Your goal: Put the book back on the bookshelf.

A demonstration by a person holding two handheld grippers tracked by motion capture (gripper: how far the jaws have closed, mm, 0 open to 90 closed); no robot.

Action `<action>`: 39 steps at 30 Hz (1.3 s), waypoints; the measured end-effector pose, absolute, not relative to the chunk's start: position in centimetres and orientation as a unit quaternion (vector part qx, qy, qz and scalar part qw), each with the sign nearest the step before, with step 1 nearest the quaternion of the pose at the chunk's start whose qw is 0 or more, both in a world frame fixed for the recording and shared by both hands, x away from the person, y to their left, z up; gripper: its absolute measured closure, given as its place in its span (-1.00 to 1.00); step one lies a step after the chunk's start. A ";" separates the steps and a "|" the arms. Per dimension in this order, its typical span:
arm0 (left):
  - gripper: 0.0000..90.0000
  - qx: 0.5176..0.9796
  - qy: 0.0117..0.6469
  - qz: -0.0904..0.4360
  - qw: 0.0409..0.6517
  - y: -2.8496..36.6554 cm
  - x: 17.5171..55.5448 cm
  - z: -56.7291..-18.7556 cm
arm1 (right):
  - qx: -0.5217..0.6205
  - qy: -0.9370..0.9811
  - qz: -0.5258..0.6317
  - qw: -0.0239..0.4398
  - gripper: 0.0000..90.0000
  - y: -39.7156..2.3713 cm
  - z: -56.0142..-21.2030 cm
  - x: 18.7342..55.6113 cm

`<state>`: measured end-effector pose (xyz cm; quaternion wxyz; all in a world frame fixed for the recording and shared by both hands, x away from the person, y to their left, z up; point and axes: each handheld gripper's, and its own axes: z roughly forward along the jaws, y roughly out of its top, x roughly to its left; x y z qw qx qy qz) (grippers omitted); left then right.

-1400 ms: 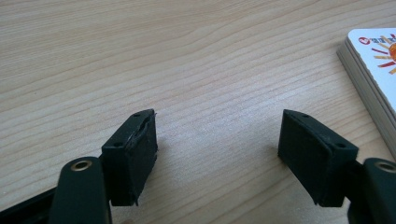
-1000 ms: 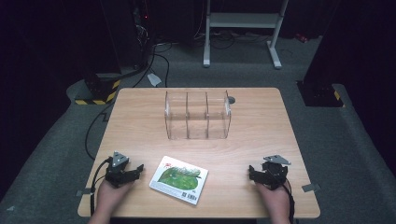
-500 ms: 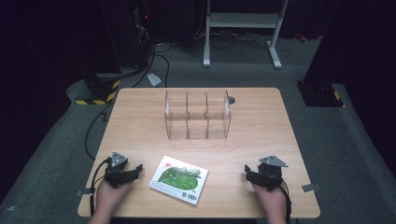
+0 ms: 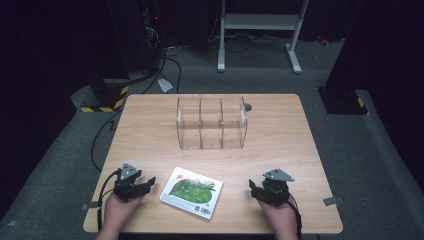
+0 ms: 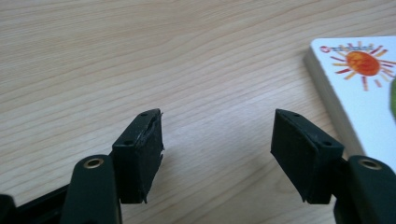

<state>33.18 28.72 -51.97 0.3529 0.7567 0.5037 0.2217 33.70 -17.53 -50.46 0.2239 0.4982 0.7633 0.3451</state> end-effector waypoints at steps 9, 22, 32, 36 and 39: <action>-0.24 0.768 0.485 0.198 0.368 27.1 32.8 -51.7 | 0.478 0.777 0.351 0.212 -0.38 -15.2 -50.6 33.2; -0.34 0.775 0.464 0.161 0.399 25.3 32.2 -51.4 | 0.448 0.793 0.376 0.171 -0.43 -12.2 -50.6 32.2; -0.39 0.787 0.451 0.135 0.398 23.4 31.8 -52.0 | 0.408 0.813 0.391 0.140 -0.51 -9.3 -50.5 30.6; -0.41 0.794 0.443 0.132 0.394 22.8 31.7 -52.2 | 0.389 0.823 0.394 0.126 -0.58 -7.9 -50.5 29.7; -0.41 0.794 0.442 0.131 0.395 22.7 31.7 -52.2 | 0.384 0.829 0.389 0.121 -0.63 -7.4 -50.6 29.3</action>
